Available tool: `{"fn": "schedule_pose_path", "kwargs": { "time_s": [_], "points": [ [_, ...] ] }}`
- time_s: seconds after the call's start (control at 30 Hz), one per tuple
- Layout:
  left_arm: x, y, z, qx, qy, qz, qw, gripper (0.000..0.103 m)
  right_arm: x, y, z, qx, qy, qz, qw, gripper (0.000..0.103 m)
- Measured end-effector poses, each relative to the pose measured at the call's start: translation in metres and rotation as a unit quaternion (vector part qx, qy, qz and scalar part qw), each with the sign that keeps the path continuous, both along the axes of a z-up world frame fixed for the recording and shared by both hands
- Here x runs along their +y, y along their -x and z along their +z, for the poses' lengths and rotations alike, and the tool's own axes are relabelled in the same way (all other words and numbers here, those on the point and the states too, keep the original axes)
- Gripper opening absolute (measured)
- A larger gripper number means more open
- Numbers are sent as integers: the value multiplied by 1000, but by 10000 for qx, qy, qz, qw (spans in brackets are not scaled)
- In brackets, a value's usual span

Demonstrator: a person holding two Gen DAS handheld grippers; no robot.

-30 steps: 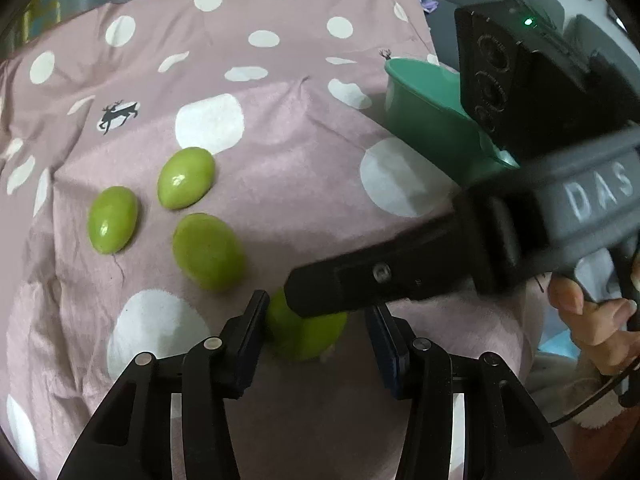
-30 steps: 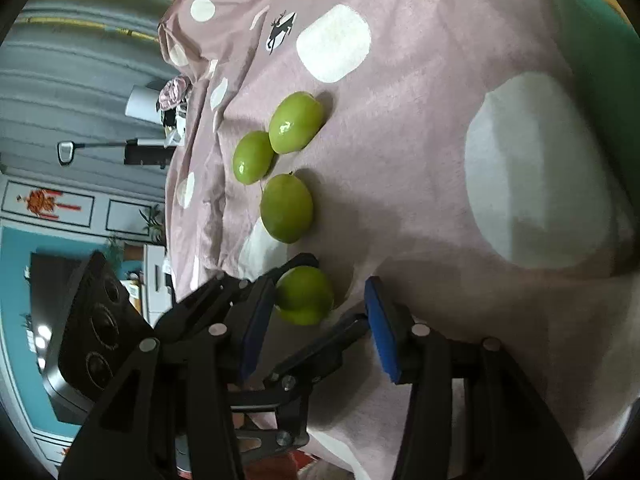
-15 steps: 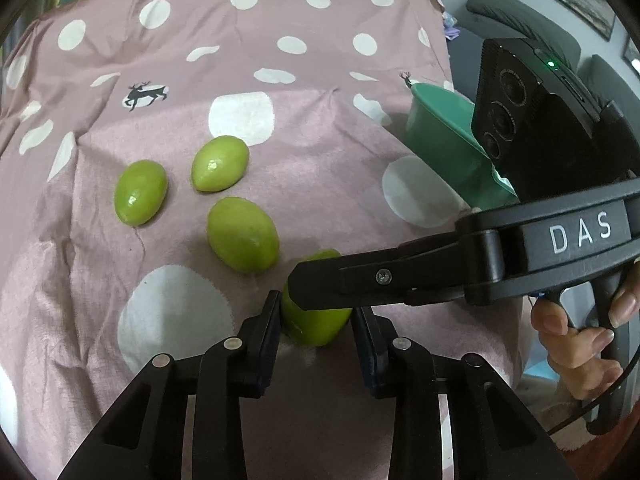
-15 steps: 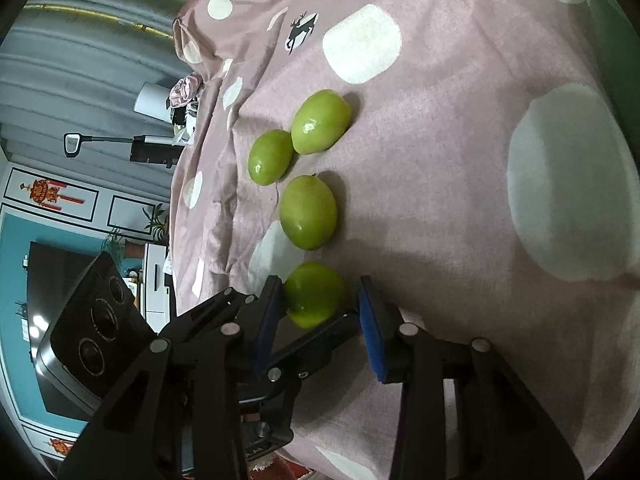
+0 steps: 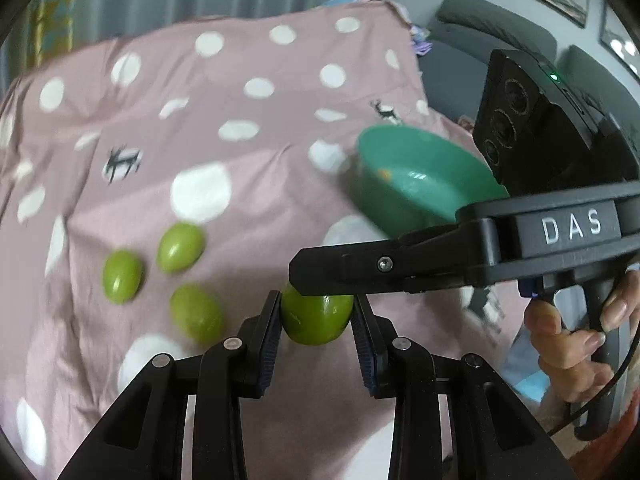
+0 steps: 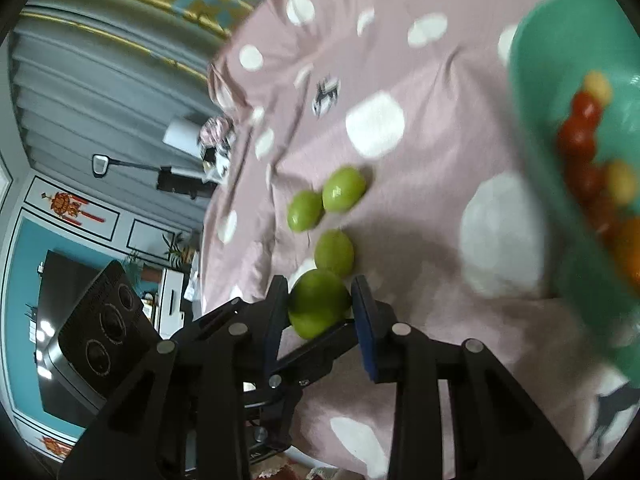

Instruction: Organize fruits

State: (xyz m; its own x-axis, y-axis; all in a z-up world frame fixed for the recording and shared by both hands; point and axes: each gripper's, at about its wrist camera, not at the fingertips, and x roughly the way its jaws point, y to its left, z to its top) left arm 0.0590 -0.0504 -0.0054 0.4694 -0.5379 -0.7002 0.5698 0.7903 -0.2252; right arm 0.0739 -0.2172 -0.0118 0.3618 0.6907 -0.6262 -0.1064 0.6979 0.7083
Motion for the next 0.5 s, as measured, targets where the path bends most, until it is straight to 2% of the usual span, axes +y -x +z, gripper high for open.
{"fn": "schedule_pose_path", "kwargs": {
  "time_s": [0.27,0.37,0.5],
  "points": [
    [-65,3,36,-368,135,-514,9979,34,-73,24,38,-526,-139,-763,9956,33],
    [-101,-7,42,-184,262,-778,9965,34,-102,29,44,-614,-62,-1178,9911,33],
    [-149,-12,37,49,122,-1051,9944,34,-146,34,38,-439,-70,-1608,9860,33]
  ]
}}
